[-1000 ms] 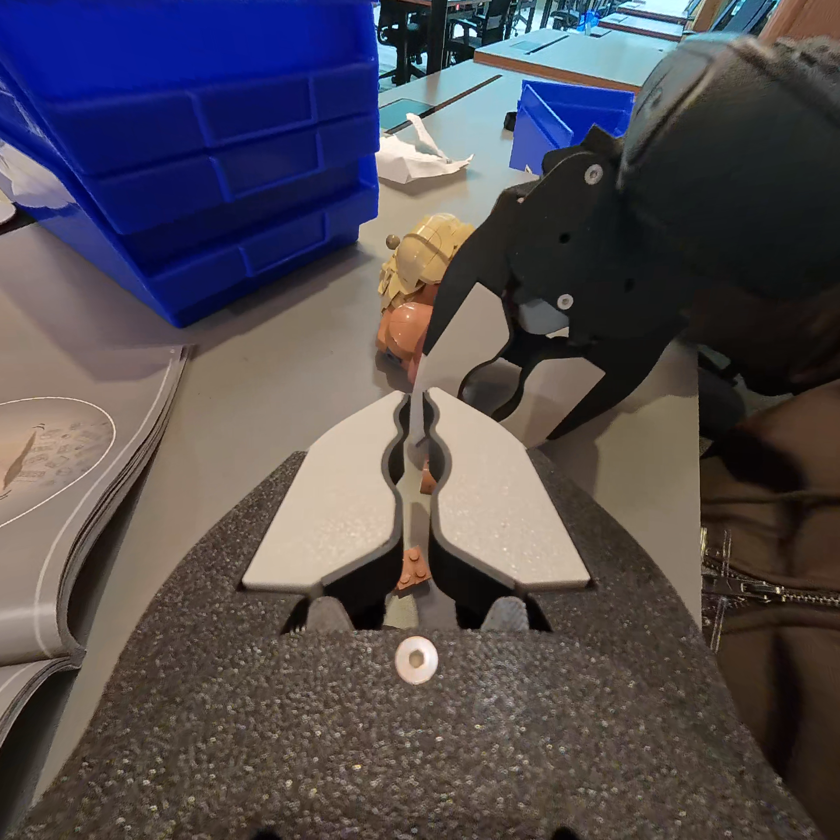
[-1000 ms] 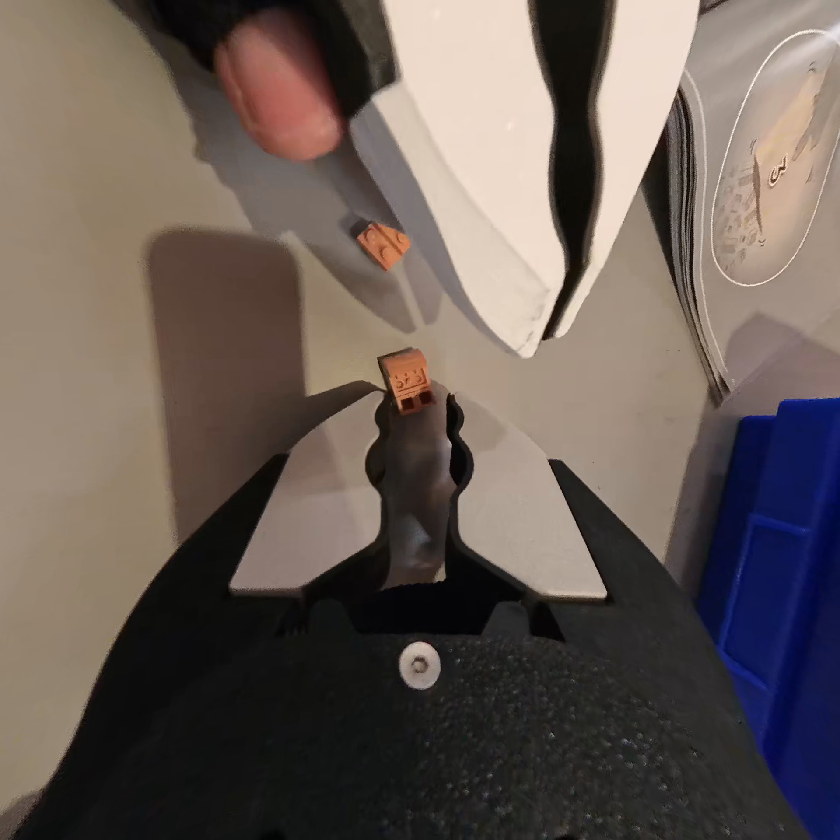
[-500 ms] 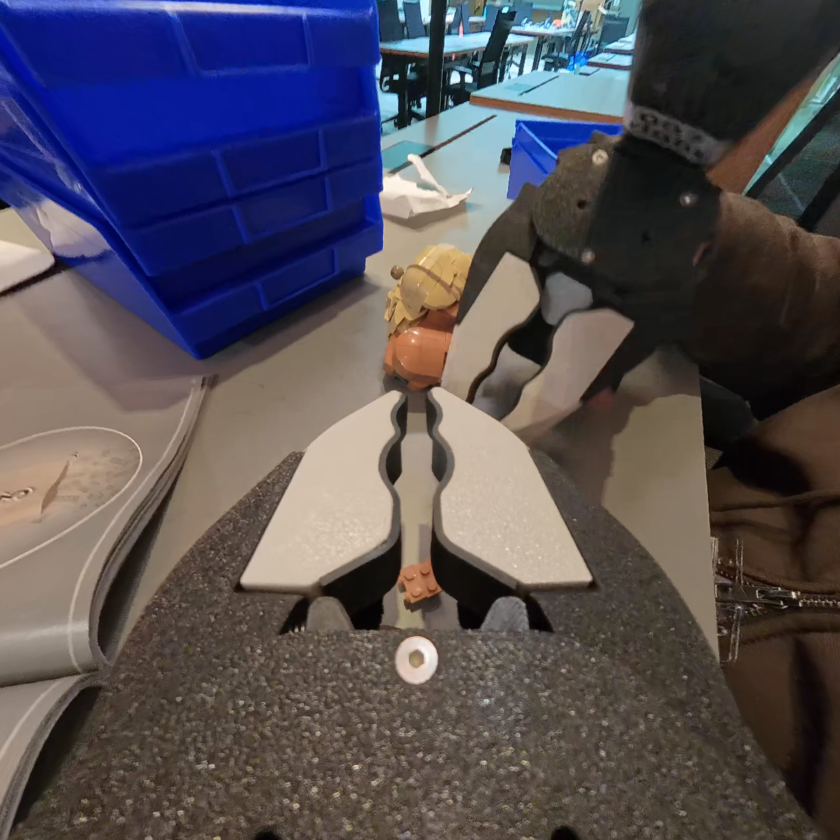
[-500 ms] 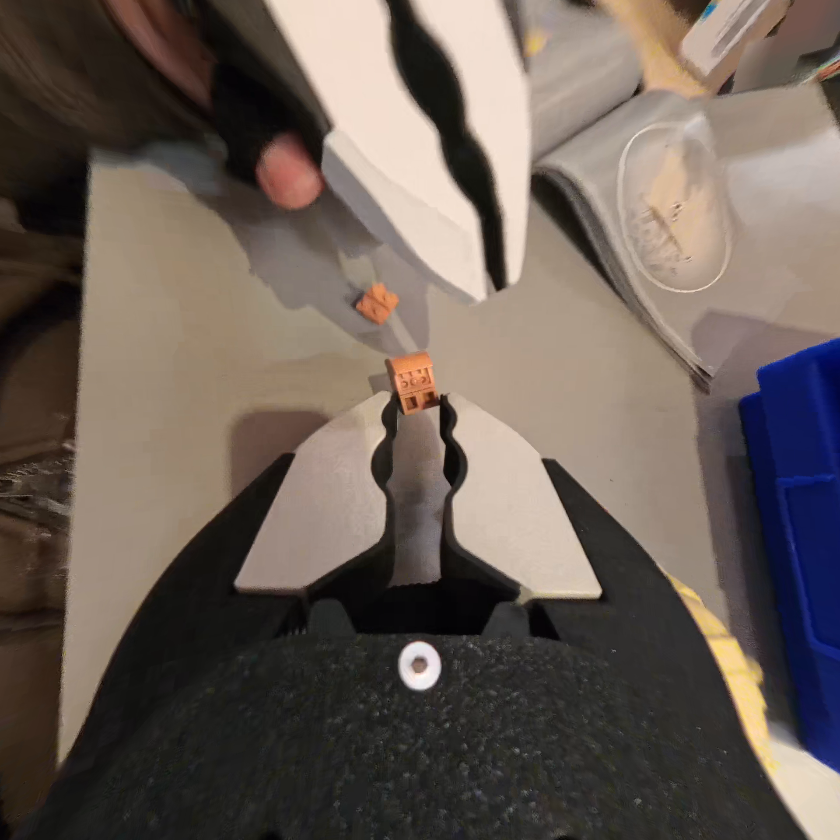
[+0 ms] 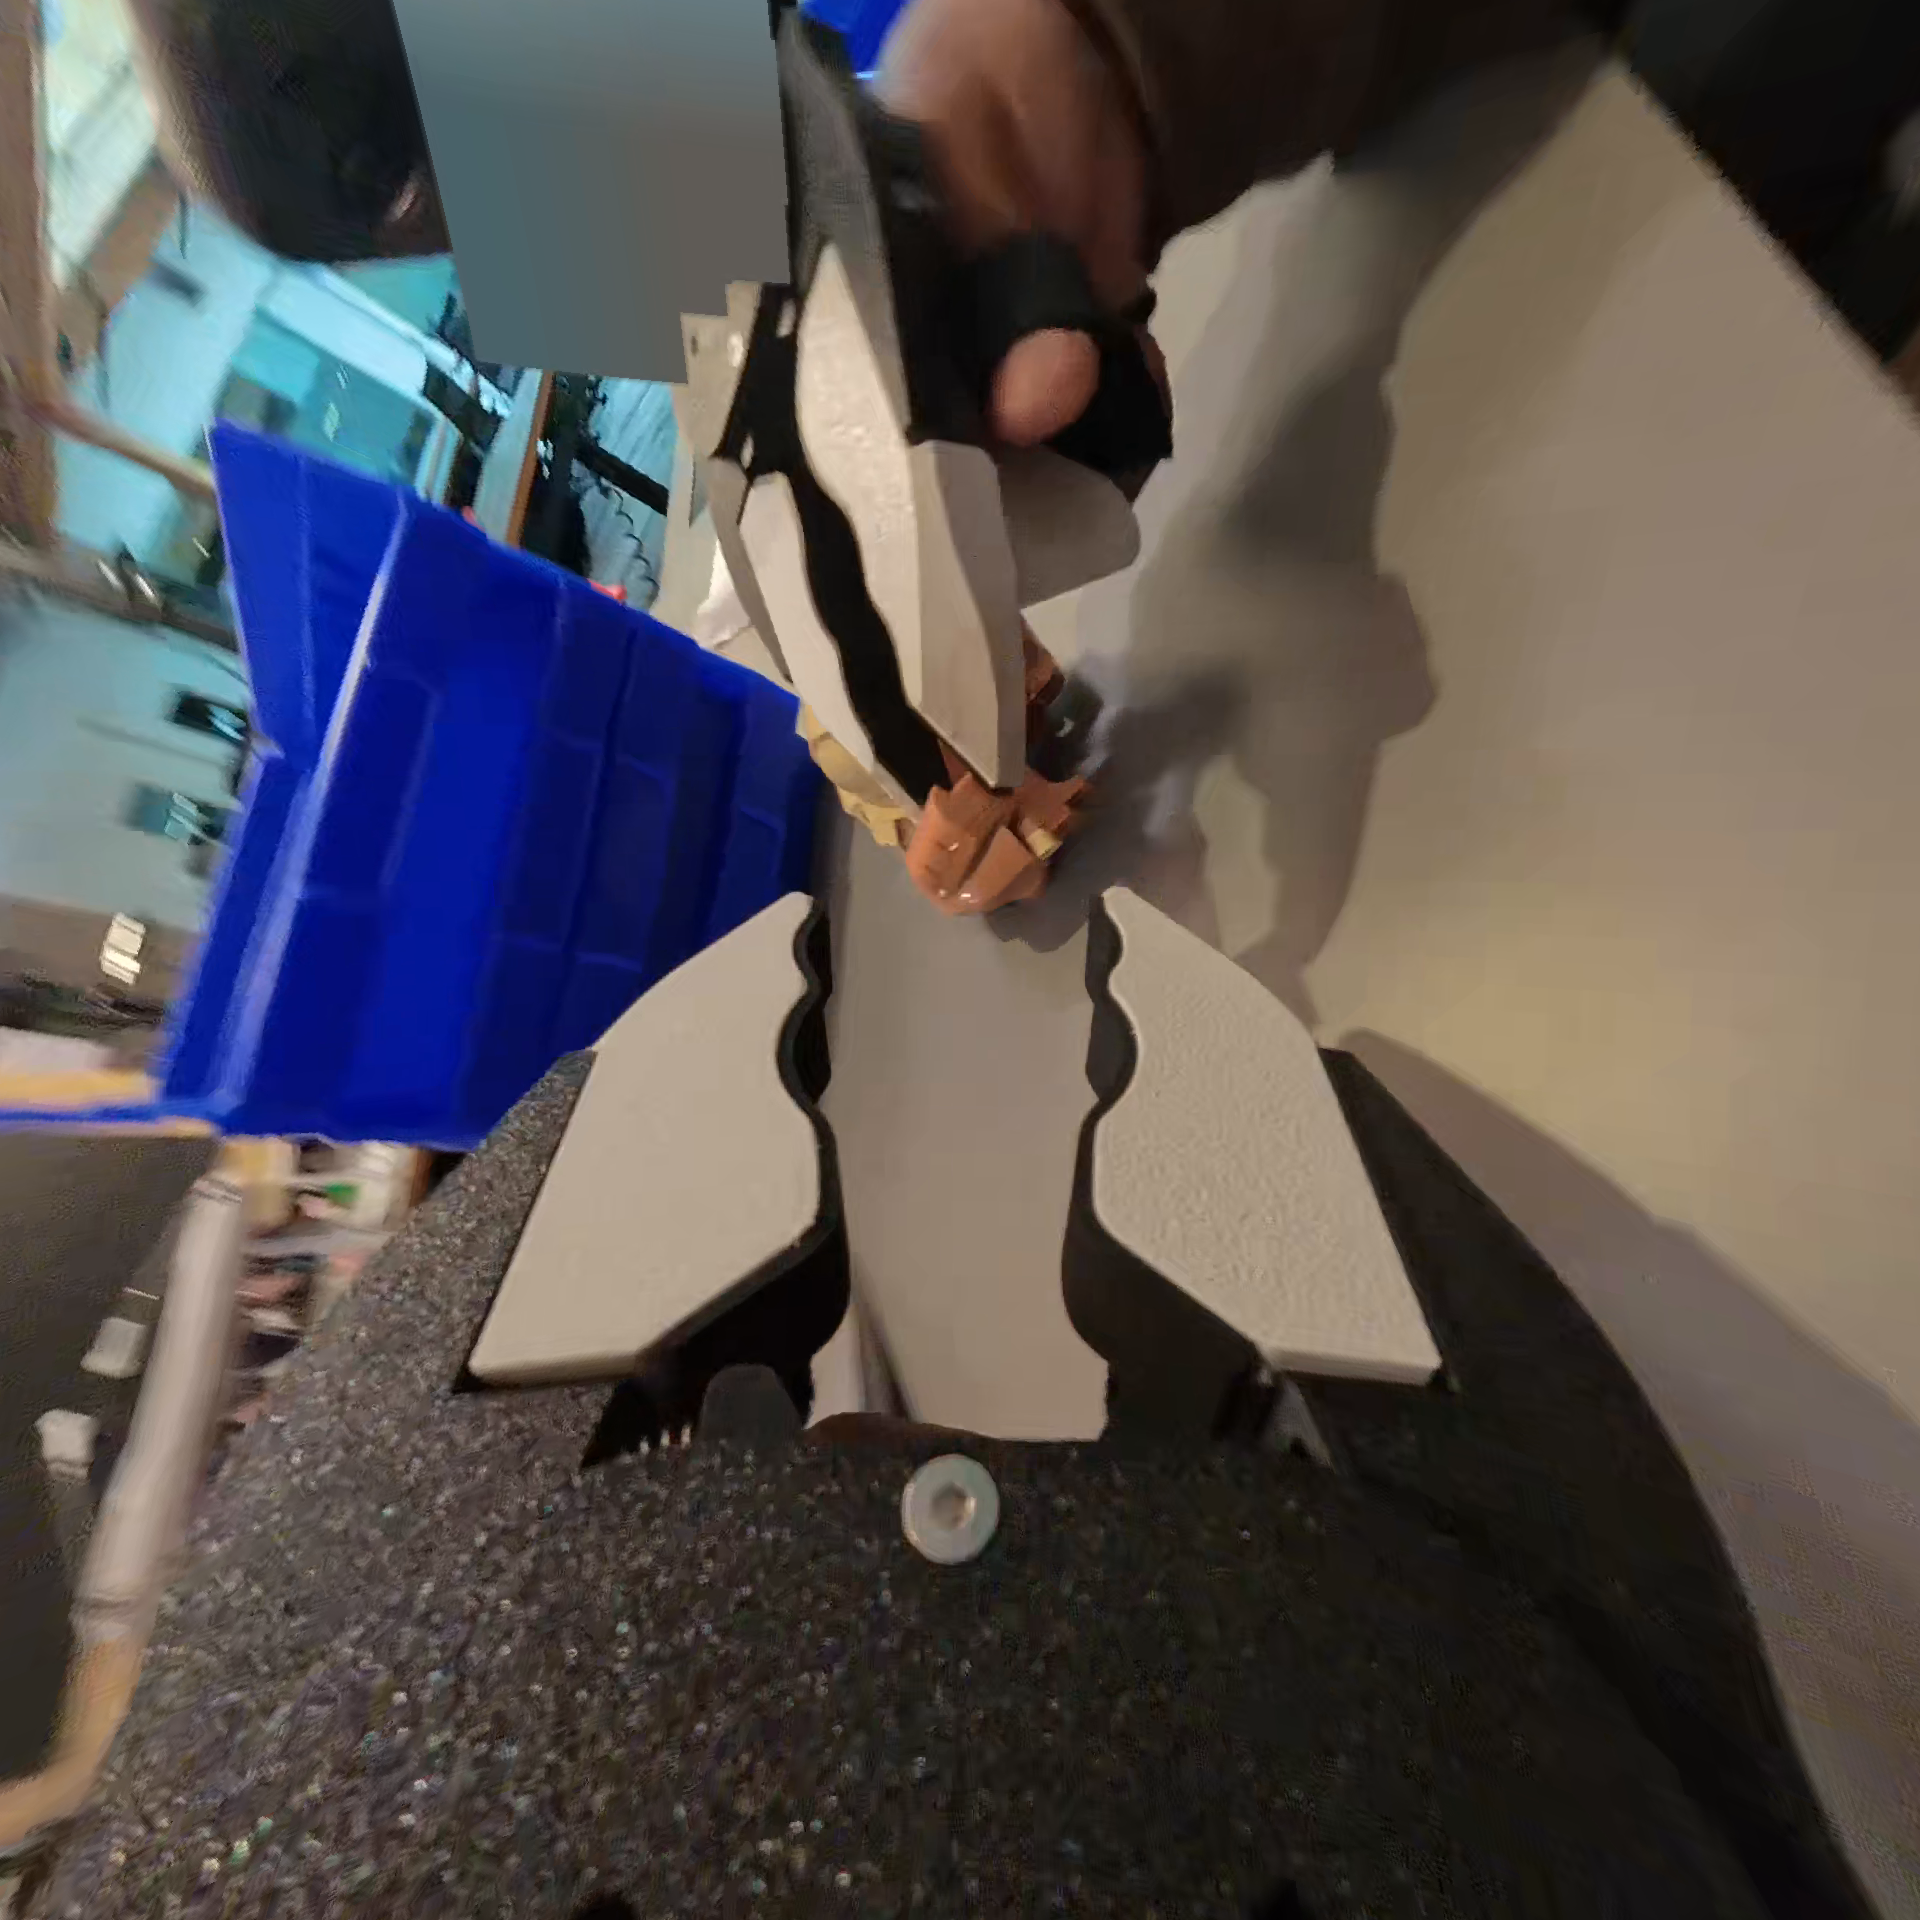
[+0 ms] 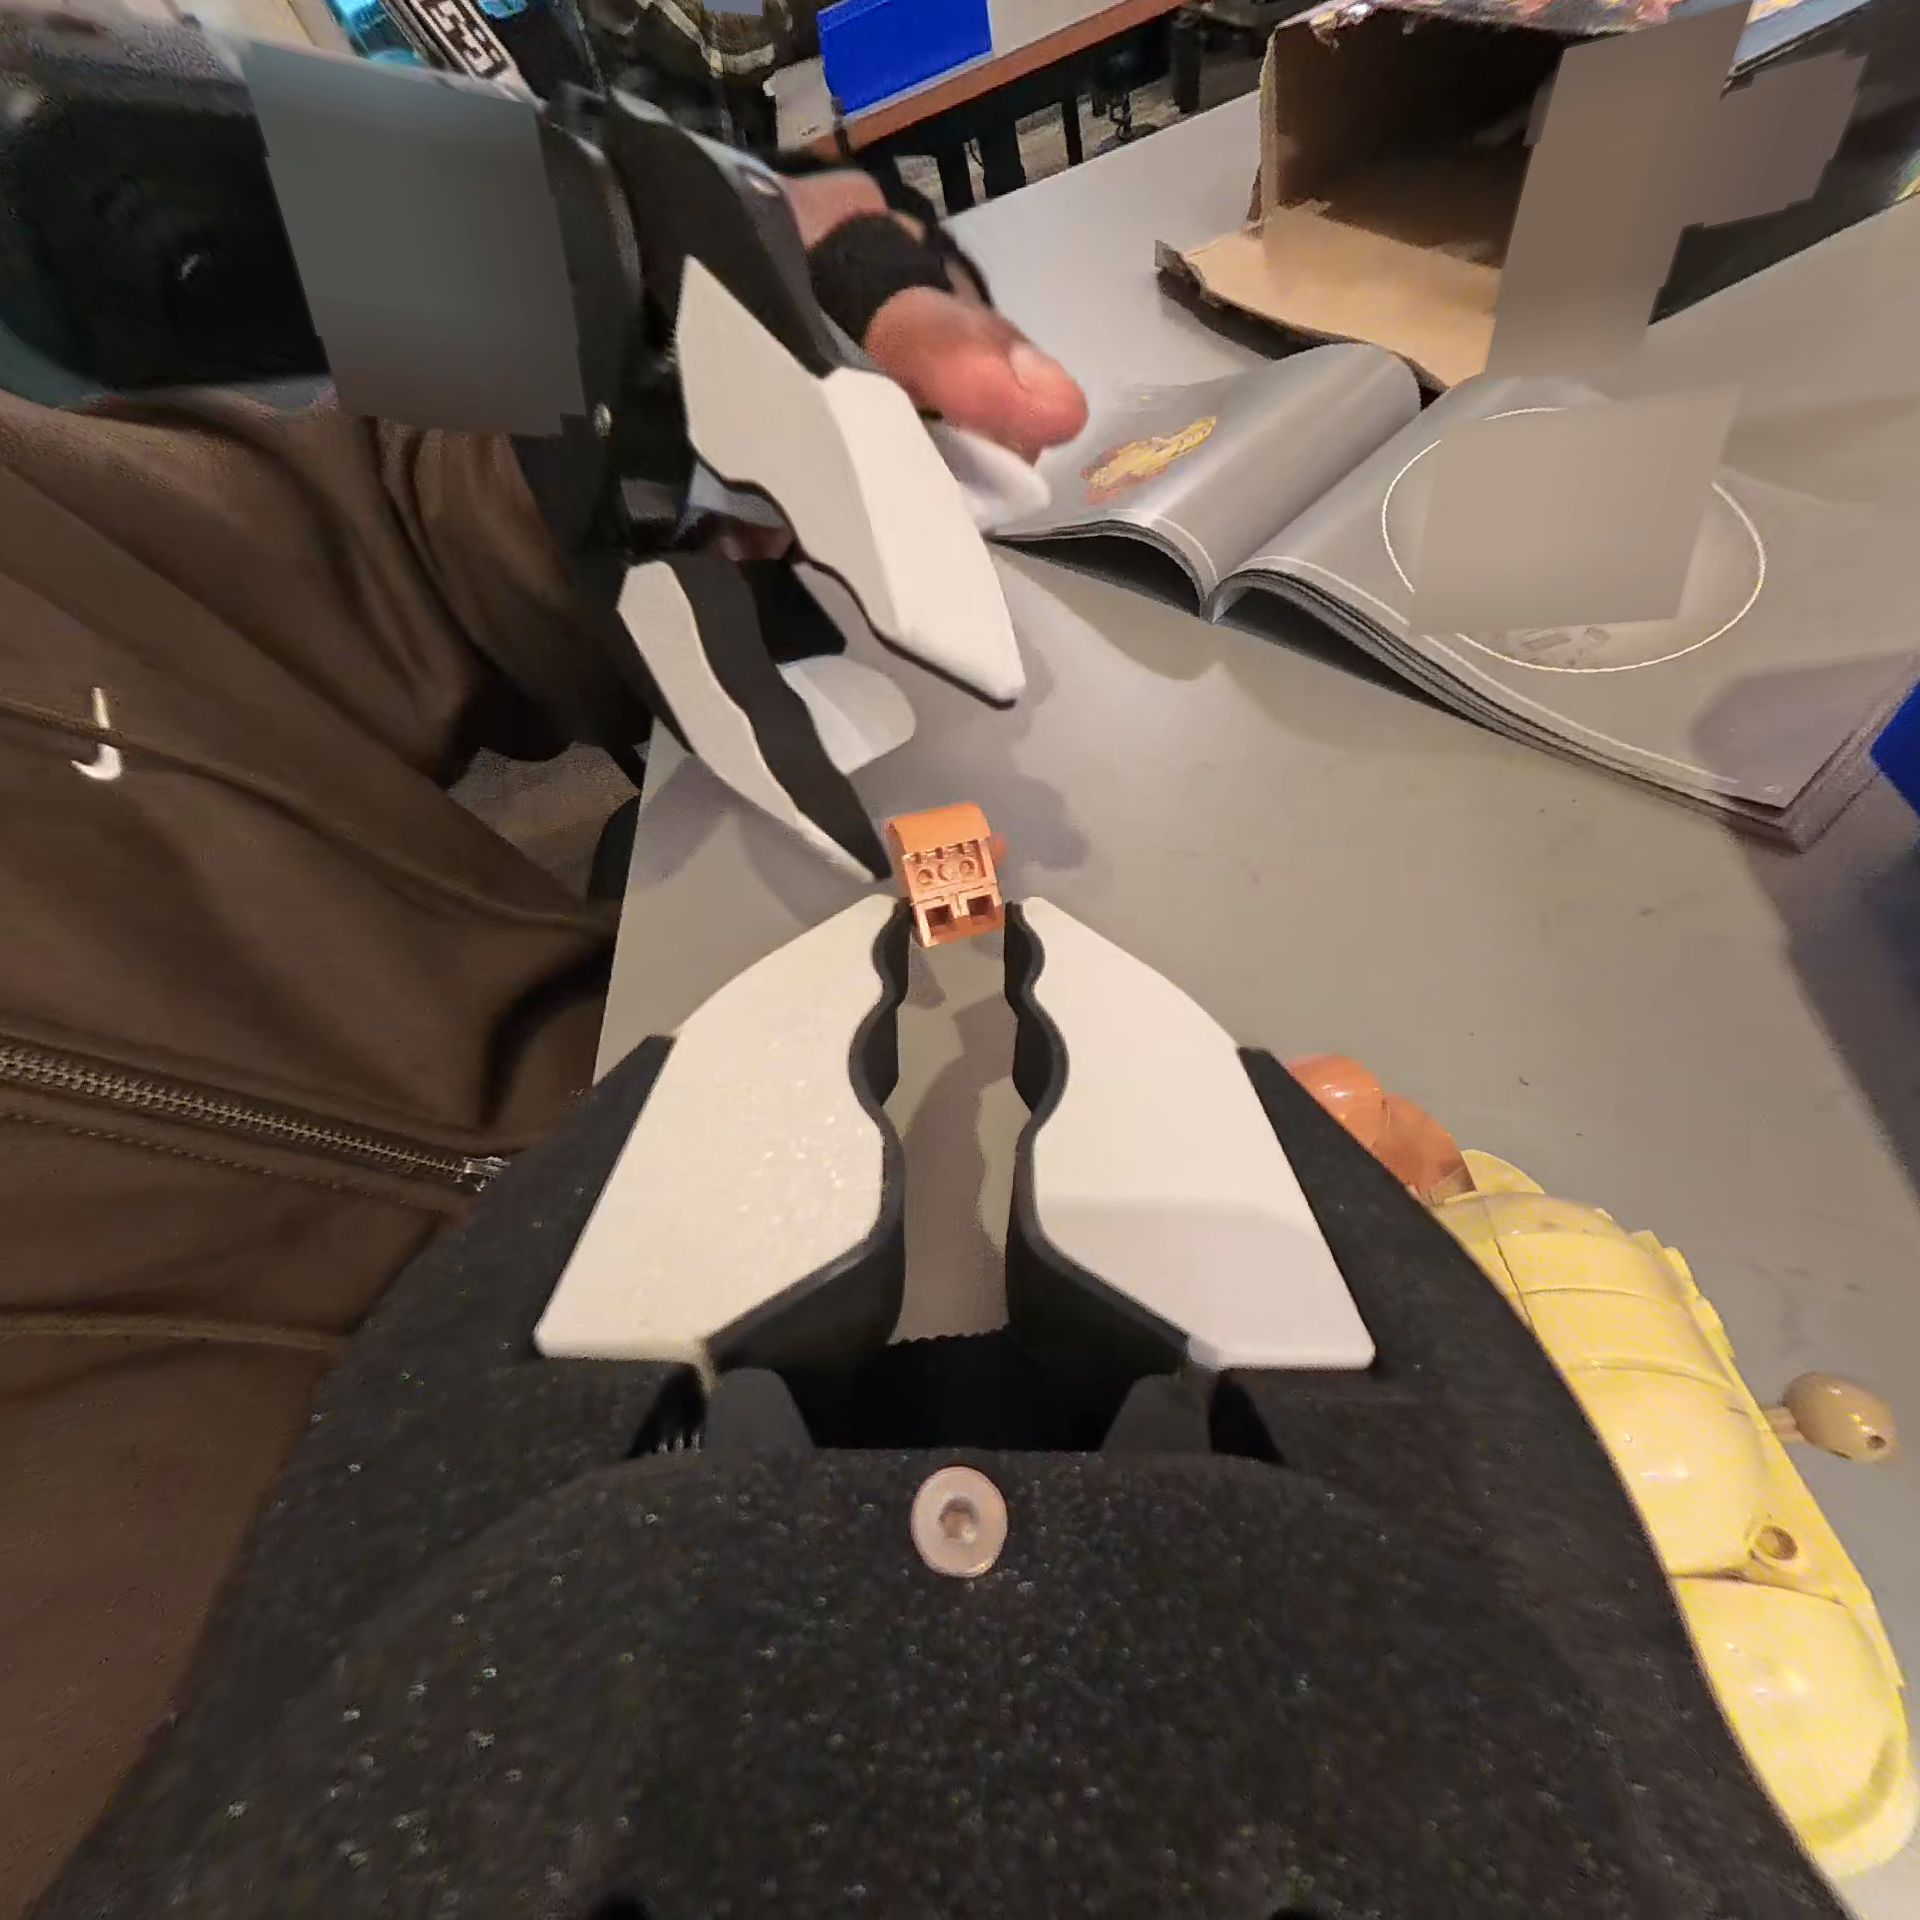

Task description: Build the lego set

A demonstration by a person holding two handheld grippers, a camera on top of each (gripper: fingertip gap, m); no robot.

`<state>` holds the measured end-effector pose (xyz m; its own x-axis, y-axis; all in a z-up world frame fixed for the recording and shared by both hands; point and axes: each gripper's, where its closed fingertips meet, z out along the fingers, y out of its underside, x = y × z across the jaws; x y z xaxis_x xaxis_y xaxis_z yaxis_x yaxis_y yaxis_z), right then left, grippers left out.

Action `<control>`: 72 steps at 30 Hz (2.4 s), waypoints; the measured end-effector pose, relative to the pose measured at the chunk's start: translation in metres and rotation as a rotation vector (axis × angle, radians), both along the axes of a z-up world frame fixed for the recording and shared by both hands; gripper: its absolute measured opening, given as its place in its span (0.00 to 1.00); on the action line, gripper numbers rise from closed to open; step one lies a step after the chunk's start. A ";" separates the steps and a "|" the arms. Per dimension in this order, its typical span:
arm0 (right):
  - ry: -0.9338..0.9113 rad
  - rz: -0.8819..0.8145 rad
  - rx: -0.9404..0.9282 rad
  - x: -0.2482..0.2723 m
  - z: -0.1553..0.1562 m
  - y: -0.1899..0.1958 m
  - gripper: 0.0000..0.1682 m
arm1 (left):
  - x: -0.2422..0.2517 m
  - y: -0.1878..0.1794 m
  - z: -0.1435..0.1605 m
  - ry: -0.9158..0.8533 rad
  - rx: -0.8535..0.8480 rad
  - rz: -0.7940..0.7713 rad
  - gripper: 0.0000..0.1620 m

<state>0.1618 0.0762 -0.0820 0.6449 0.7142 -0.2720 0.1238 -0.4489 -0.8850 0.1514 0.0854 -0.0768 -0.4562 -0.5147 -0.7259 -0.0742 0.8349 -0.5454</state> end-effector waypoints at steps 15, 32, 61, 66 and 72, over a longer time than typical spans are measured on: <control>-0.093 -0.095 0.215 0.026 0.019 0.009 0.11 | 0.041 0.003 0.002 -0.086 -0.091 0.101 0.09; -1.198 -0.164 1.018 0.021 0.009 0.032 0.16 | 0.037 0.003 -0.007 0.395 -1.029 0.151 0.09; -0.269 -0.024 0.677 -0.008 0.042 -0.001 0.10 | 0.011 -0.023 0.046 -0.129 -0.755 -0.316 0.10; -0.281 -0.002 0.668 -0.010 0.038 -0.003 0.10 | 0.011 -0.029 0.044 -0.150 -0.713 -0.321 0.10; -0.395 -0.022 0.710 -0.001 0.036 -0.002 0.12 | 0.016 -0.022 0.046 -0.178 -0.617 -0.226 0.10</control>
<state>0.1609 0.0744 -0.0459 0.6142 0.6171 0.4918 0.4843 0.1973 -0.8524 0.1674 0.0638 -0.0313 -0.5023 -0.7643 -0.4043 0.2005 0.3518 -0.9143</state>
